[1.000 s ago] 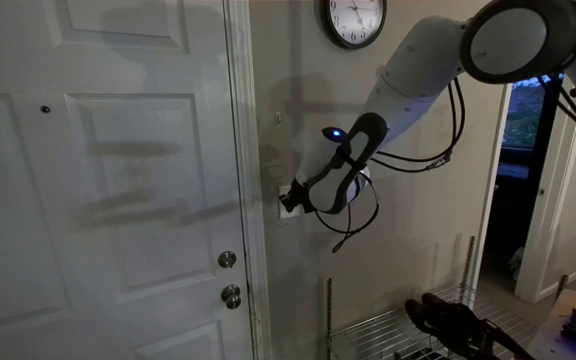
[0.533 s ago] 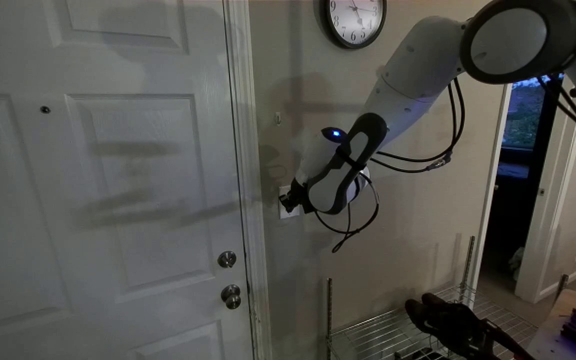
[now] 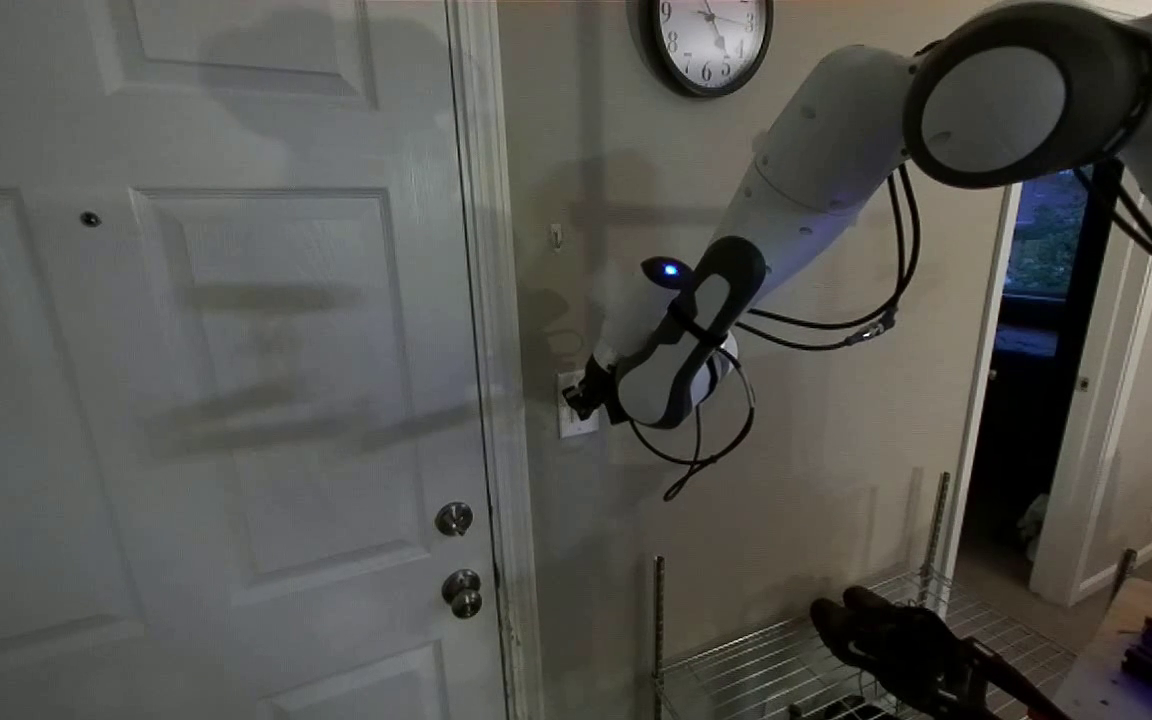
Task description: Turn on the light
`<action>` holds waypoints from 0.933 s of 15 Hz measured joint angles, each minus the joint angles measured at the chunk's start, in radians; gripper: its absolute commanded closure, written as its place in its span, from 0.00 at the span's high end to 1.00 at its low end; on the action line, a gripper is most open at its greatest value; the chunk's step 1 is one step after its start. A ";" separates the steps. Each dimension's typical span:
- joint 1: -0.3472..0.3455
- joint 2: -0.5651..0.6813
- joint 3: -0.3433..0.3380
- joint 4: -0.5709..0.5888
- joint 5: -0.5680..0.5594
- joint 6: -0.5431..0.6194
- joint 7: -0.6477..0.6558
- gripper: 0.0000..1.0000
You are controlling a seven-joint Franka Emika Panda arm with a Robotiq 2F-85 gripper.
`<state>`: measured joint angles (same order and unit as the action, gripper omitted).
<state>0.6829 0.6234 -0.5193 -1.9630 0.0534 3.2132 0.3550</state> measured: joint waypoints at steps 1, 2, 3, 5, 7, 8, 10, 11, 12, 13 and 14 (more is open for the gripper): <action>0.004 0.009 -0.009 0.009 0.000 0.000 0.009 0.03; 0.006 0.018 -0.016 0.019 0.001 0.000 0.017 0.03; 0.010 0.027 -0.023 0.030 0.002 0.001 0.028 0.03; 0.027 0.049 -0.050 0.053 0.016 0.003 0.051 0.03; 0.045 0.076 -0.077 0.081 0.037 0.003 0.074 0.03; 0.058 0.089 -0.092 0.089 0.050 0.003 0.089 0.03; 0.096 0.110 -0.130 0.091 0.079 0.006 0.120 0.03; 0.119 0.123 -0.151 0.091 0.096 0.008 0.136 0.03; 0.143 0.138 -0.176 0.091 0.113 0.010 0.151 0.02; 0.167 0.154 -0.200 0.092 0.127 0.012 0.168 0.02; 0.189 0.169 -0.221 0.092 0.143 0.012 0.182 0.02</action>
<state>0.8718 0.7920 -0.7407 -1.8707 0.1960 3.2253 0.5373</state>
